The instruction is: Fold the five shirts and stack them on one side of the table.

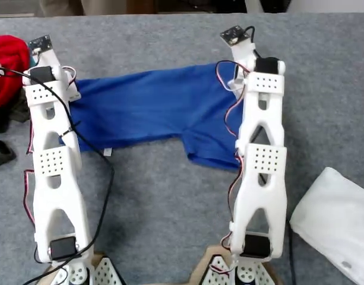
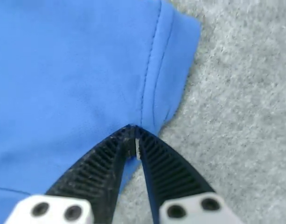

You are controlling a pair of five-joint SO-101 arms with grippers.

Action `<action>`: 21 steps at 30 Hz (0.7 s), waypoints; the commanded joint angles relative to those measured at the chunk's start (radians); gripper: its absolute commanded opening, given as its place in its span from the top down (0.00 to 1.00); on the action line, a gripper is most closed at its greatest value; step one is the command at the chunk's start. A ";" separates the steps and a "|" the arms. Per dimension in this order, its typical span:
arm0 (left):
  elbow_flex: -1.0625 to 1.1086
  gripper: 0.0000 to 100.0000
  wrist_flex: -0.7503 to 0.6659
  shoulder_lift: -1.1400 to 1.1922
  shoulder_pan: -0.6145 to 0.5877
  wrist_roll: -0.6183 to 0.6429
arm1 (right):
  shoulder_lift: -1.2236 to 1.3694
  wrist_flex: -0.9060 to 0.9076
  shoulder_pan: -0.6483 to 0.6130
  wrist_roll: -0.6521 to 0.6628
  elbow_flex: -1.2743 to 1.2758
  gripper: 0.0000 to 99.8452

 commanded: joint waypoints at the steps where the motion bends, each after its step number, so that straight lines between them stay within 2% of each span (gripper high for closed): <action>1: -0.043 0.98 0.015 -0.101 0.032 0.009 | -0.027 0.075 -0.010 0.014 -0.176 1.00; 4: -0.043 0.98 0.020 -0.193 0.077 0.003 | -0.030 0.152 -0.030 0.017 -0.331 1.00; 8: -0.038 0.98 0.054 -0.338 0.087 -0.040 | -0.156 0.267 -0.077 0.078 -0.305 1.00; 12: -0.041 0.98 0.169 -0.441 0.066 -0.124 | -0.266 0.359 -0.107 0.117 -0.323 1.00; 18: -0.018 0.98 0.189 -0.568 0.008 -0.107 | -0.501 0.361 -0.117 0.124 -0.070 0.99; 21: 0.138 0.98 0.190 -0.648 0.003 -0.107 | -0.673 0.359 -0.145 0.124 0.168 0.99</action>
